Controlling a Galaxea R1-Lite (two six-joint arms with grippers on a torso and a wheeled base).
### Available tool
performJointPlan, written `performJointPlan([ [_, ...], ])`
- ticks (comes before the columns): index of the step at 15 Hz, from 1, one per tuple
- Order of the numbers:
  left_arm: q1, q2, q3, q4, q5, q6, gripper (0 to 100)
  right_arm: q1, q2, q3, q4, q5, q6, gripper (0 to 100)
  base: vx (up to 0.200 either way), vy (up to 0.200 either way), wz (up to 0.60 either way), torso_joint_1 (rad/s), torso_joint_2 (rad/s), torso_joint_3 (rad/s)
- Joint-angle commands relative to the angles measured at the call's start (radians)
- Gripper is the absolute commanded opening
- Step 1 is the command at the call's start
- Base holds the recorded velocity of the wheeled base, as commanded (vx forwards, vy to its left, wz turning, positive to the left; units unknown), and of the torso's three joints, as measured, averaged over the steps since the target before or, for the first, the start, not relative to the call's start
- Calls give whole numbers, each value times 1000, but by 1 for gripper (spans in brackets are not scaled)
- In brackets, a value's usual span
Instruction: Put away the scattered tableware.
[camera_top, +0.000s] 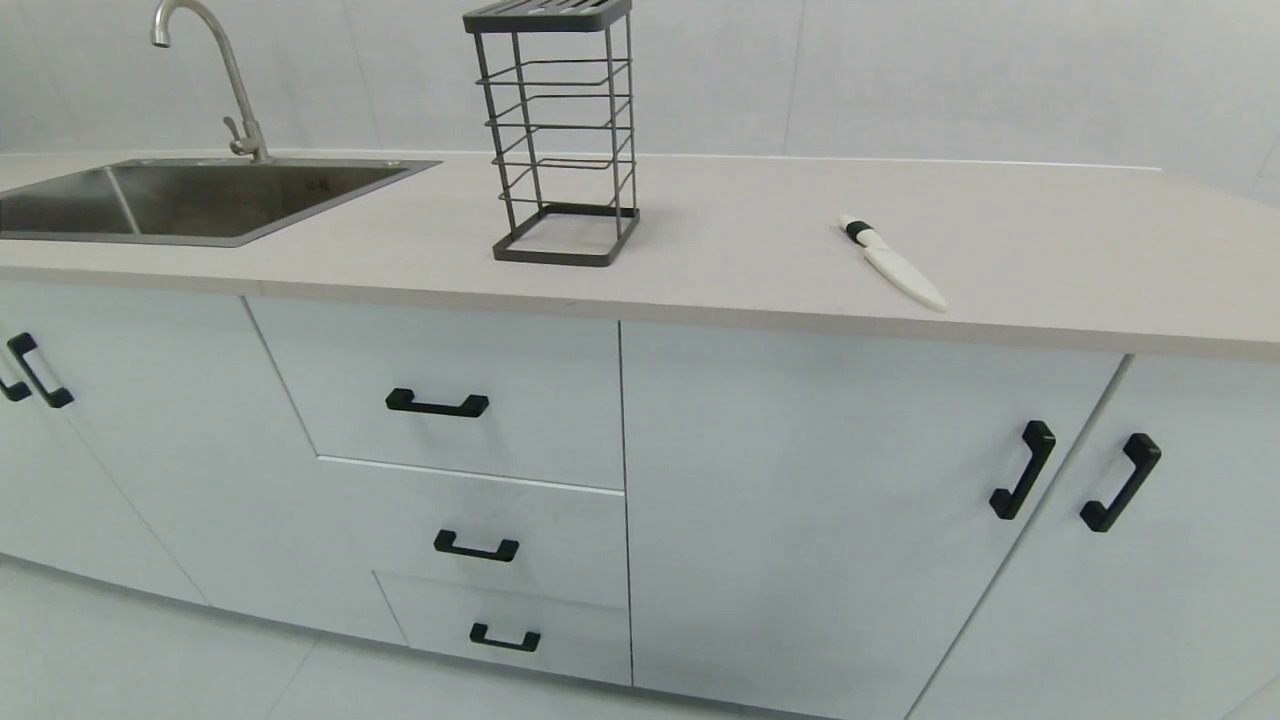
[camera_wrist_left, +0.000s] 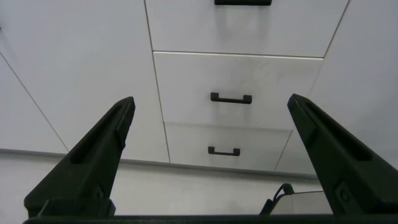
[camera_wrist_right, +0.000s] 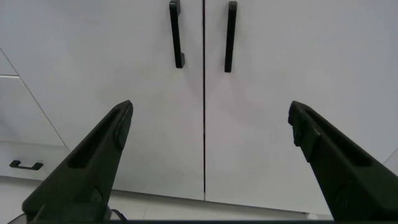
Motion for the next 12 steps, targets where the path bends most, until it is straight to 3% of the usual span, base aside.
performJointPlan([
  [1, 0, 1, 0, 0, 1, 1, 100, 0, 2, 0, 0, 0, 0, 100, 0, 0, 0, 0, 0, 0],
  [3, 0, 1, 0, 0, 1, -1, 100, 0, 2, 0, 0, 0, 0, 100, 0, 0, 0, 0, 0, 0],
  [6, 0, 1, 0, 0, 1, -1, 100, 0, 2, 0, 0, 0, 0, 100, 0, 0, -600, 4, 4, 1],
  [12, 0, 1, 0, 0, 2, 1, 100, 0, 2, 0, 0, -3, -2, 100, 0, 0, 0, 0, 0, 0],
])
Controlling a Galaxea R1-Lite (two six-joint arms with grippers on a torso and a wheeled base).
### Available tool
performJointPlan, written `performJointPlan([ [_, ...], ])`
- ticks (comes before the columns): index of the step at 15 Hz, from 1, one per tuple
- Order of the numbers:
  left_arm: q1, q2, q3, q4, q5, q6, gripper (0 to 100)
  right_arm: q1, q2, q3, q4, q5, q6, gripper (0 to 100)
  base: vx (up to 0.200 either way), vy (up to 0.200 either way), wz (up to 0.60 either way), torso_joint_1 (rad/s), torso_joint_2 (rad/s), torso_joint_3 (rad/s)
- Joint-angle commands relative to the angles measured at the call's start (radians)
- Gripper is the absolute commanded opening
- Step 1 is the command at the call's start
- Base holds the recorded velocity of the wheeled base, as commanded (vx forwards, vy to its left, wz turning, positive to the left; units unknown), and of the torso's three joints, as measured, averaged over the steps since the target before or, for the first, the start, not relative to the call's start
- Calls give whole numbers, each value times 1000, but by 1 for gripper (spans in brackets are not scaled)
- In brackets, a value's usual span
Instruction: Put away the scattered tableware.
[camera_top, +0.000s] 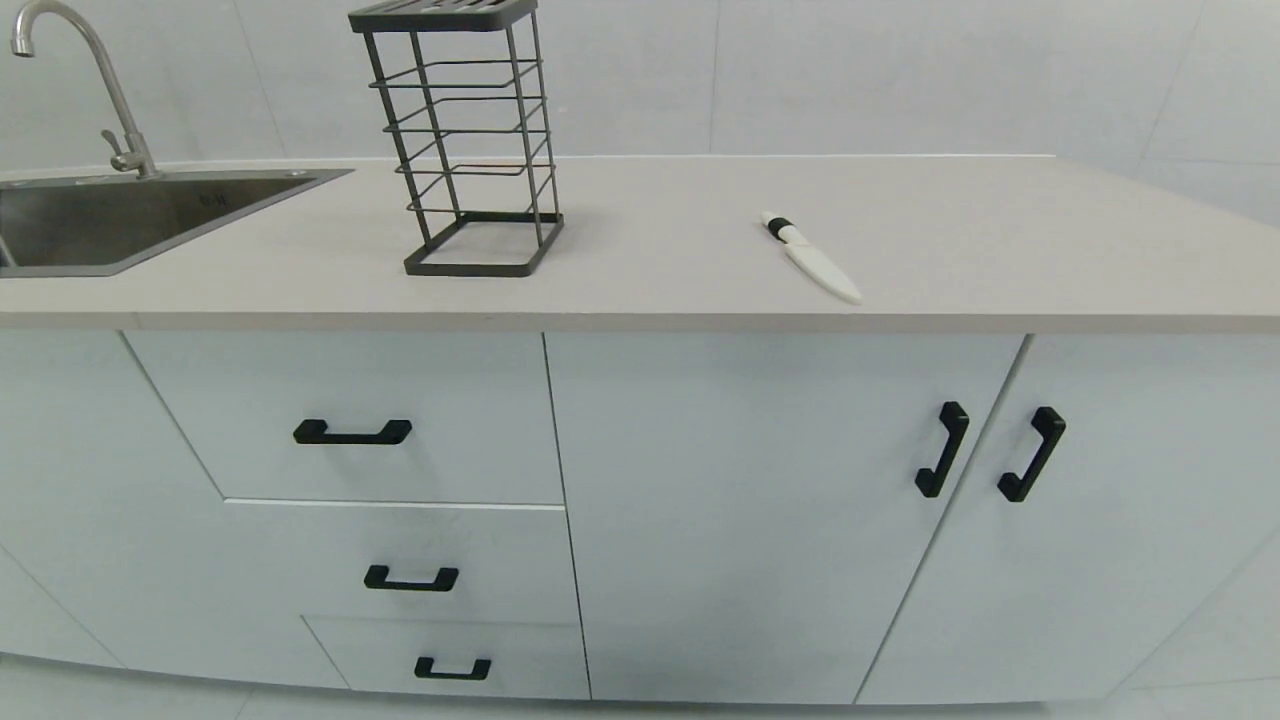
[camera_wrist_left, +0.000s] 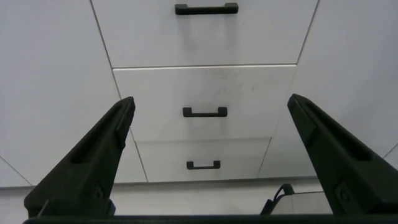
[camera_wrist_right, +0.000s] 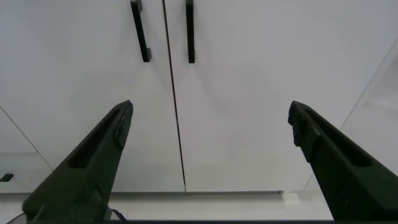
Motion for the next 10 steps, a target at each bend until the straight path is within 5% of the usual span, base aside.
performJointPlan([
  [1, 0, 1, 0, 0, 0, -1, 100, 0, 2, 0, 0, -1, 0, 100, 0, 0, 0, 0, 0, 0],
  [6, 0, 1, 0, 0, -1, -1, 100, 0, 2, 0, 0, -1, 0, 100, 0, 0, 0, 137, -54, -53],
  [10, 0, 1, 0, 0, -1, -1, 100, 0, 2, 0, 0, -1, 0, 100, 0, 0, 0, 229, -537, -200],
])
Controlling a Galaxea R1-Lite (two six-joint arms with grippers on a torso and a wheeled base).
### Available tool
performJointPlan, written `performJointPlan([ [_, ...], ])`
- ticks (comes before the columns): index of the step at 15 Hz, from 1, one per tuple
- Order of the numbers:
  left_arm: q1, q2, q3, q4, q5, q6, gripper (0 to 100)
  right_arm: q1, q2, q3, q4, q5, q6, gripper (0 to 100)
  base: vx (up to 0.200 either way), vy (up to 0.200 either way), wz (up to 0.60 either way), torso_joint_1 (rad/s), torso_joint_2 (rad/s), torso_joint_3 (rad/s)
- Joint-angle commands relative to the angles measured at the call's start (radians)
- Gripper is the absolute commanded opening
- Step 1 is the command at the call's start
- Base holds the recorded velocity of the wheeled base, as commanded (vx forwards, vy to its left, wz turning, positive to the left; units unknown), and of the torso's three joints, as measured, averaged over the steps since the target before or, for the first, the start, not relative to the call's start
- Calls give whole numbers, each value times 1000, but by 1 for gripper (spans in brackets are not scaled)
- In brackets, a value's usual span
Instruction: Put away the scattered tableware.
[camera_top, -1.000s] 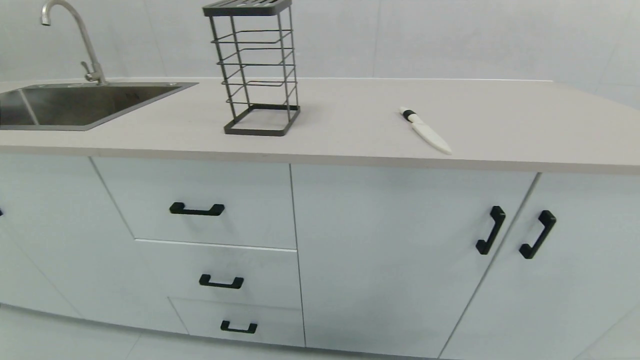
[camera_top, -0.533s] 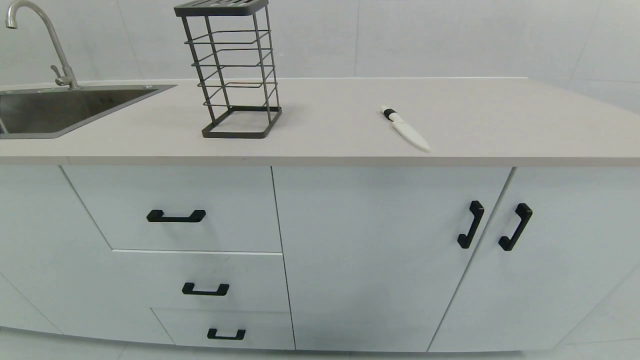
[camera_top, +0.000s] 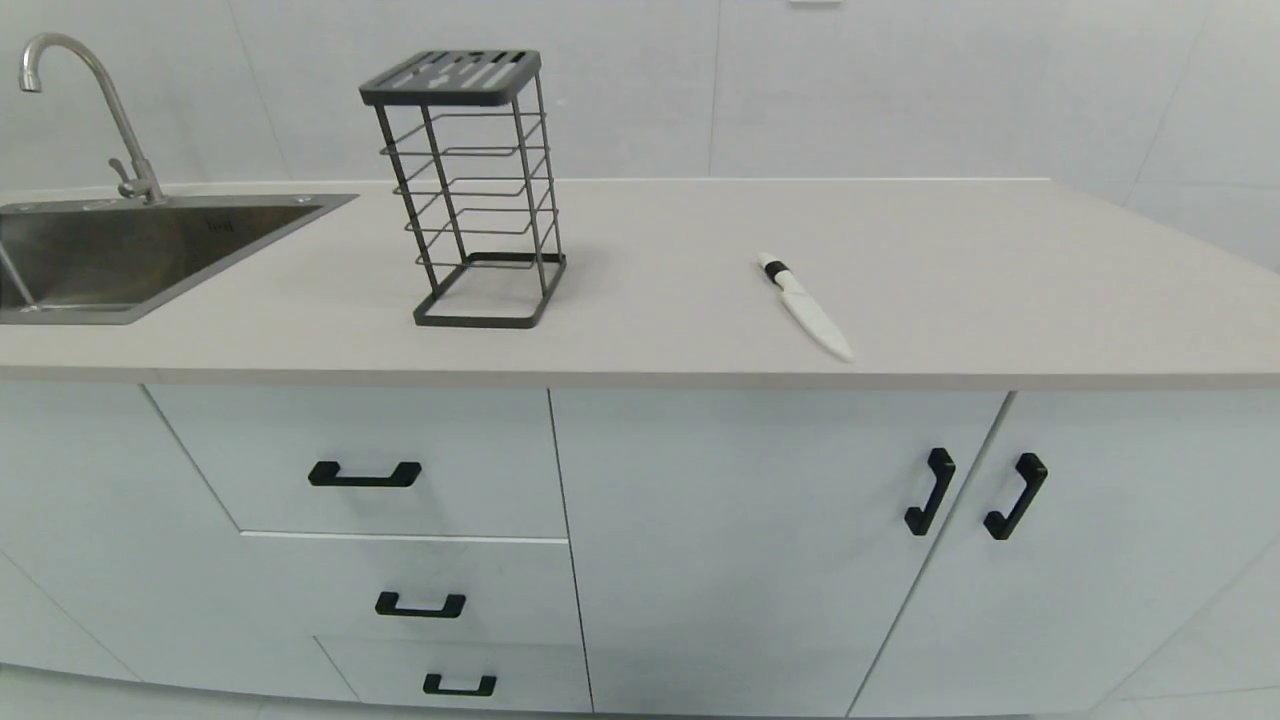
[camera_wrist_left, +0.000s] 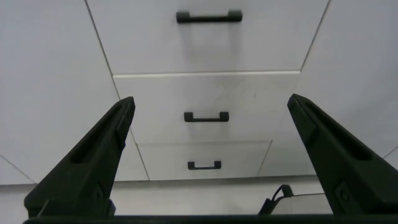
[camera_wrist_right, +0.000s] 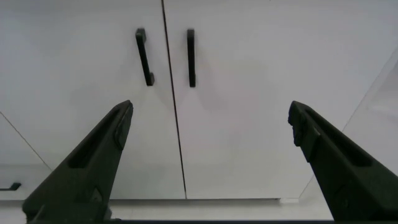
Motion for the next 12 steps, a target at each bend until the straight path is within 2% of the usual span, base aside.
performJointPlan([
  [1, 1, 1, 0, 1, 0, -1, 100, 0, 2, 1, 1, 0, 0, 100, 0, 0, 0, 212, -540, -212],
  [4, 1, 1, 0, 1, 0, -1, 100, 0, 2, 1, 1, 0, 0, 100, 0, 0, 0, 240, -487, -212],
  [8, 1, 1, 0, 1, 0, 1, 100, 0, 2, 1, 1, 0, 0, 100, 0, 0, 0, 135, -487, -220],
  [12, 1, 1, 0, 1, 0, 1, 100, 0, 2, 1, 1, 0, 0, 100, 0, 0, 0, 372, -482, -239],
])
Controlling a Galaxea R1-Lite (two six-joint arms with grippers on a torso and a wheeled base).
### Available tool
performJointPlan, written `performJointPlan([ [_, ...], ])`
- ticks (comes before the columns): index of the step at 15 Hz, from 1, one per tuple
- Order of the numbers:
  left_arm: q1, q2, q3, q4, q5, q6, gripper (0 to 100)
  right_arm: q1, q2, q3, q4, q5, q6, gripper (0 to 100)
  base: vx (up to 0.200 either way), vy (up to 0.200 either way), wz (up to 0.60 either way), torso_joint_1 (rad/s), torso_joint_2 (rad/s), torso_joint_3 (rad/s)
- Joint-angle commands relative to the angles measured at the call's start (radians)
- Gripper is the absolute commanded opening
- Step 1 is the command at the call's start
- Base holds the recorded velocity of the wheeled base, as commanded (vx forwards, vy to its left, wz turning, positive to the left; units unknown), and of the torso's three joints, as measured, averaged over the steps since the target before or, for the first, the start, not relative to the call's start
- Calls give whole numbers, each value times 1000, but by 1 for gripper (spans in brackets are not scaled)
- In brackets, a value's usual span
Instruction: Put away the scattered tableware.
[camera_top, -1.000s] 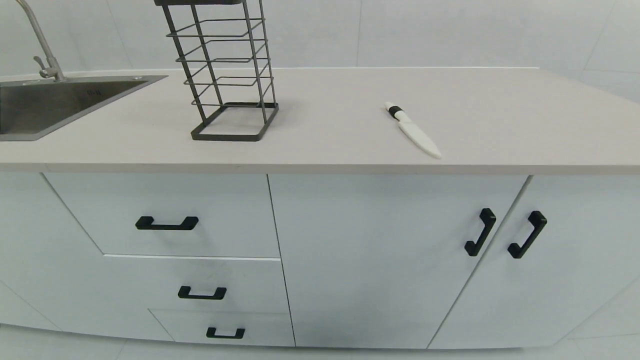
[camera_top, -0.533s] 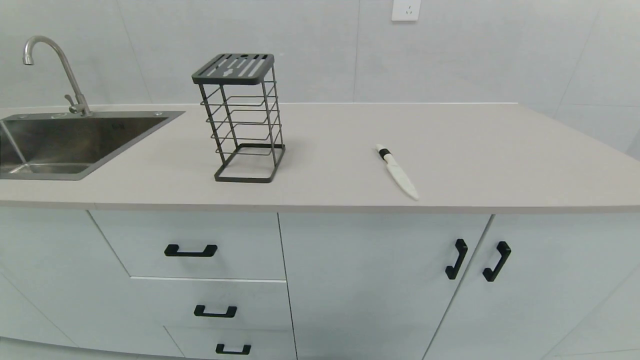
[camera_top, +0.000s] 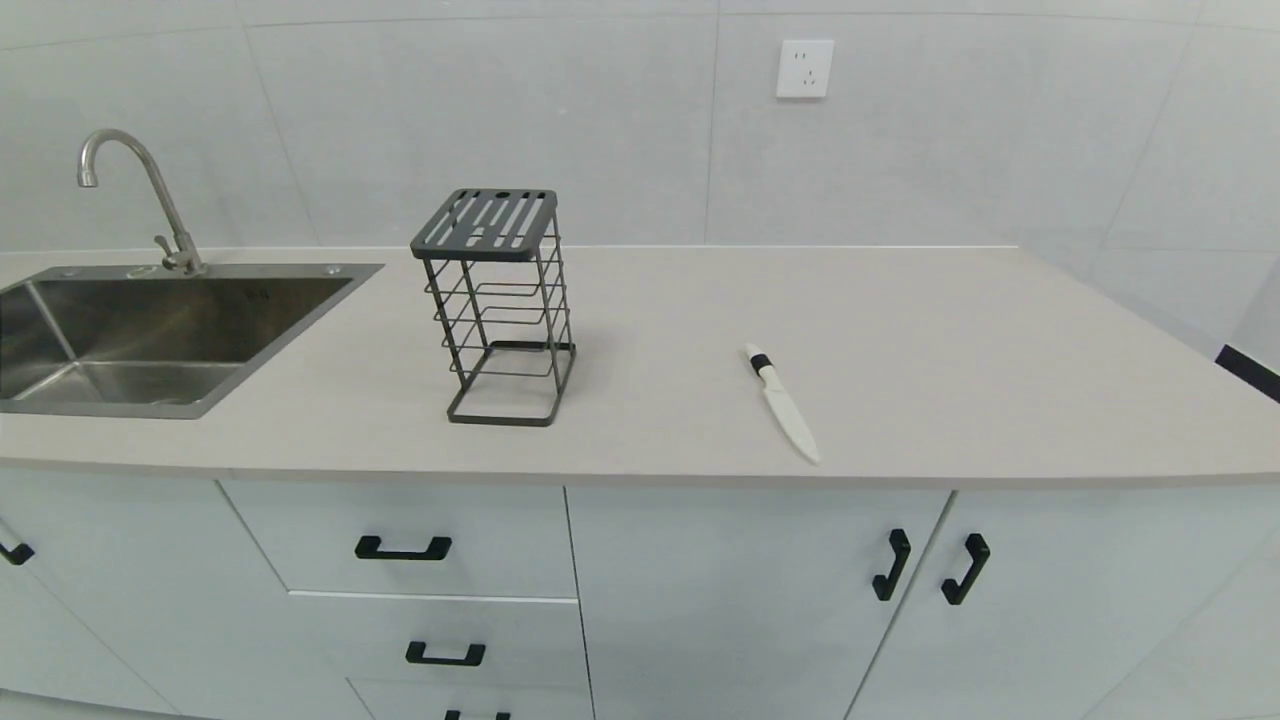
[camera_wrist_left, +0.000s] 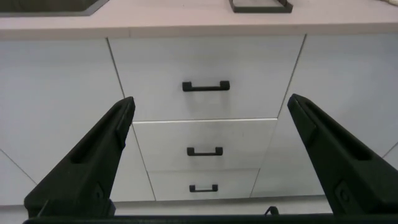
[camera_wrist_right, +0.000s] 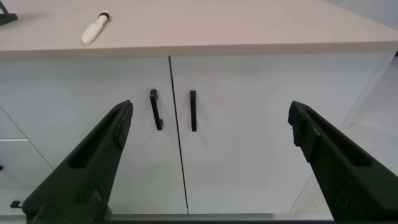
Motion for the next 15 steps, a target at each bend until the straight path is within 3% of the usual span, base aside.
performJointPlan([
  [1, 1, 1, 0, 0, 0, 0, 100, 0, 2, 0, 0, 0, 0, 100, 200, 0, 0, 295, -500, -246],
  [4, 1, 1, 0, 0, 0, 0, 100, 0, 2, 0, 0, 0, 0, 100, 200, 0, 0, 271, -523, -243],
  [11, 1, 1, 0, 0, 8, 0, 100, 0, 2, 0, 0, 0, 0, 100, 0, 0, 0, 68, -109, -57],
  [15, 1, 1, 0, 0, 8, 0, 100, 0, 2, 0, 0, 0, 0, 100, 0, 0, 0, 232, -438, -211],
])
